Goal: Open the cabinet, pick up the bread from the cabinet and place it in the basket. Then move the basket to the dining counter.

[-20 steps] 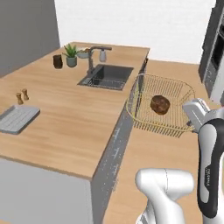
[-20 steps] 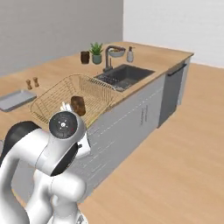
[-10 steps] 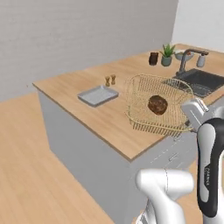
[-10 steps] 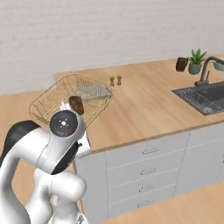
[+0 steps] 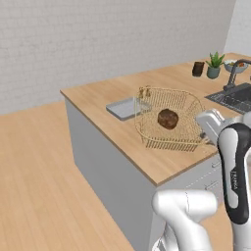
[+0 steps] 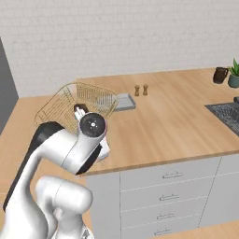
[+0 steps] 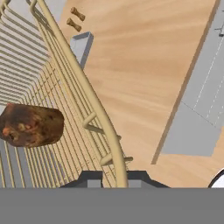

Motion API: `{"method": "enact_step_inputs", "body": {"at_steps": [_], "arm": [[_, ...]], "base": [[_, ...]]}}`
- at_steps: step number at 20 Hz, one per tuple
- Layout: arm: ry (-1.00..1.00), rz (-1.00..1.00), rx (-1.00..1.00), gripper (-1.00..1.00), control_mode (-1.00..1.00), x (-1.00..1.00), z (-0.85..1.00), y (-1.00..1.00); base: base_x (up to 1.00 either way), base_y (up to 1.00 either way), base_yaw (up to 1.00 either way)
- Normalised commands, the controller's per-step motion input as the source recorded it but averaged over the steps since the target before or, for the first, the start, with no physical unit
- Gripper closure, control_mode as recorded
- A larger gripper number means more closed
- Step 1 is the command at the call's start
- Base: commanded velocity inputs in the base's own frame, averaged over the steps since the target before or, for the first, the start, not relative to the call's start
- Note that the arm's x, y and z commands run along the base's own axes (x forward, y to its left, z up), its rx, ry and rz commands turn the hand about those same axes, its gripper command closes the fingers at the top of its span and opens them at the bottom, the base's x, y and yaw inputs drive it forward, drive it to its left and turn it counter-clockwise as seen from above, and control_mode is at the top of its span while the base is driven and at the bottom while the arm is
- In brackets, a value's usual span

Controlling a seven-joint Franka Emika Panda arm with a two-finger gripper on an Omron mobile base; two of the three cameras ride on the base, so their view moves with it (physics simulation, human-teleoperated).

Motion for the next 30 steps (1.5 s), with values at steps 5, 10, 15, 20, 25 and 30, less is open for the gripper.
{"method": "enact_step_inputs", "body": {"at_steps": [5, 10, 15, 20, 25, 30], "arm": [[0.13, 0.16, 0.0, 1.0, -1.0, 1.0, -0.63, -0.34], [0.17, -0.19, -0.12, 1.0, -1.0, 1.0, -0.85, -0.07], [0.16, -0.41, -0.18, 1.0, -1.0, 1.0, -0.8, -0.01], [0.13, -0.25, -0.1, 1.0, -1.0, 0.9, -0.63, -0.12], [0.11, -0.01, -0.02, 1.0, -1.0, 0.53, -0.45, -0.23], [0.06, 0.0, 0.0, -1.0, -1.0, 0.31, -0.31, -0.18]], "base": [[0.0, 0.0, 0.0], [0.0, 0.0, 0.0], [0.0, 0.0, 0.0], [0.0, 0.0, 0.0], [0.0, 0.0, 0.0], [0.0, 0.0, 0.0]]}}
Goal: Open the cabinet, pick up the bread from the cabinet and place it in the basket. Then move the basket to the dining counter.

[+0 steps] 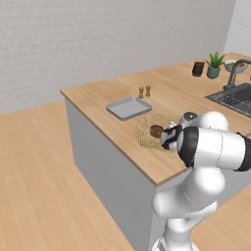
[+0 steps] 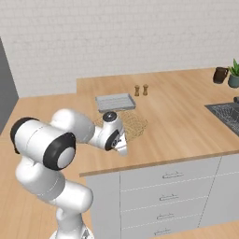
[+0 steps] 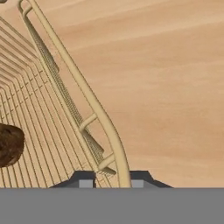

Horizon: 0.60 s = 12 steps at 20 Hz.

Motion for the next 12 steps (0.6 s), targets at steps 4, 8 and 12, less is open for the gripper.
{"method": "enact_step_inputs", "body": {"at_steps": [4, 8, 12], "arm": [[-0.03, 0.04, 0.0, -1.0, -1.0, 0.01, 0.17, -0.03], [-0.19, 0.1, 0.0, -1.0, -1.0, -0.35, 0.66, 0.0], [-0.21, 0.09, -0.01, -1.0, -1.0, -0.49, 0.75, 0.0]], "base": [[0.0, 0.0, 0.0], [0.0, 0.0, 0.0], [0.0, 0.0, 0.0]]}}
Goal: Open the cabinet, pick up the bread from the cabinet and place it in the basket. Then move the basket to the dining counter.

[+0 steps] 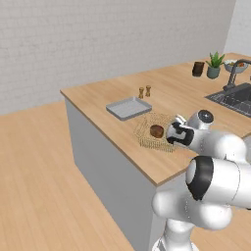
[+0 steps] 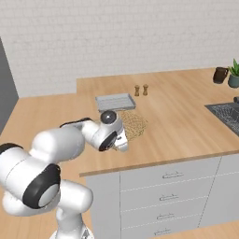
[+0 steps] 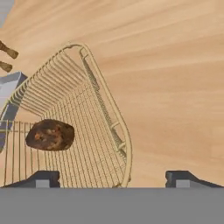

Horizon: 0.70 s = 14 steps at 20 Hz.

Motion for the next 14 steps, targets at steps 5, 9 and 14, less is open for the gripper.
{"method": "enact_step_inputs", "body": {"at_steps": [5, 9, 14], "arm": [[-0.14, 0.17, -0.06, -1.0, -1.0, -0.68, 1.0, 0.0], [-0.1, 0.24, -0.05, -1.0, -1.0, -0.74, 1.0, 0.1], [-0.06, 0.27, -0.03, -1.0, -1.0, -0.72, 1.0, 0.21]], "base": [[0.0, 0.0, 0.0], [0.0, 0.0, 0.0], [0.0, 0.0, 0.0]]}}
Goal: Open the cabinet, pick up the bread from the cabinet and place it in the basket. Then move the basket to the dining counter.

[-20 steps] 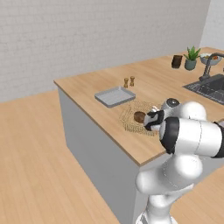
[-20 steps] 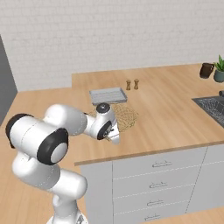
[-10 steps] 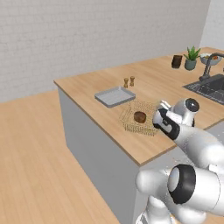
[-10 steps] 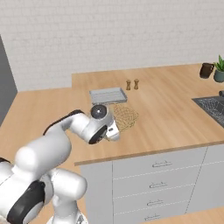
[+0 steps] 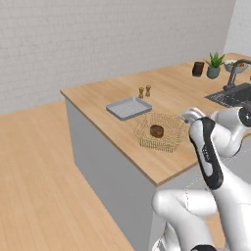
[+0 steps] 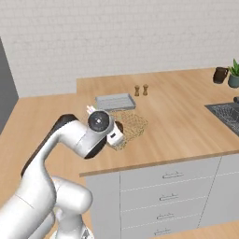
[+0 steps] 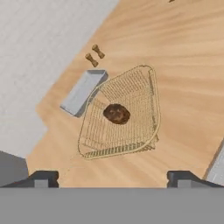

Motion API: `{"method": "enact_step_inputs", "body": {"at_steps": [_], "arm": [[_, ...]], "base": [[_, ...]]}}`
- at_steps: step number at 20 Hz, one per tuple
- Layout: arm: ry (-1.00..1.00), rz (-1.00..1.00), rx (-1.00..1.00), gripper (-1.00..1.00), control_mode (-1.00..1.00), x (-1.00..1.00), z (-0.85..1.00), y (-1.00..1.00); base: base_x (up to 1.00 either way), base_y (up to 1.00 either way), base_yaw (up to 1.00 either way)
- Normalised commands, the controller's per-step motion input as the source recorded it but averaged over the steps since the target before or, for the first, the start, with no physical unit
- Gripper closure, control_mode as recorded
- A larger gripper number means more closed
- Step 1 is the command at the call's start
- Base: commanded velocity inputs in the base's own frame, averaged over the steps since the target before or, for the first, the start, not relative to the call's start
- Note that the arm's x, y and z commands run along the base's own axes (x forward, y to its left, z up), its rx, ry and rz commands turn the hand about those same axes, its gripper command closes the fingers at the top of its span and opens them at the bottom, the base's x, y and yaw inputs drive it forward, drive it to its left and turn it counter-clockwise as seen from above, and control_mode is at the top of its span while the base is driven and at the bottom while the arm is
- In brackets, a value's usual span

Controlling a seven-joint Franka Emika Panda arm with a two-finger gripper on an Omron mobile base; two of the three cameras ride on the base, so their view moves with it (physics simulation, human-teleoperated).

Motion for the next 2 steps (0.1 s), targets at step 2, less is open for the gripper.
{"method": "enact_step_inputs", "body": {"at_steps": [2], "arm": [[-0.04, 0.29, -0.01, -1.0, -1.0, -0.76, 0.93, 0.35]], "base": [[0.0, 0.0, 0.0]]}}
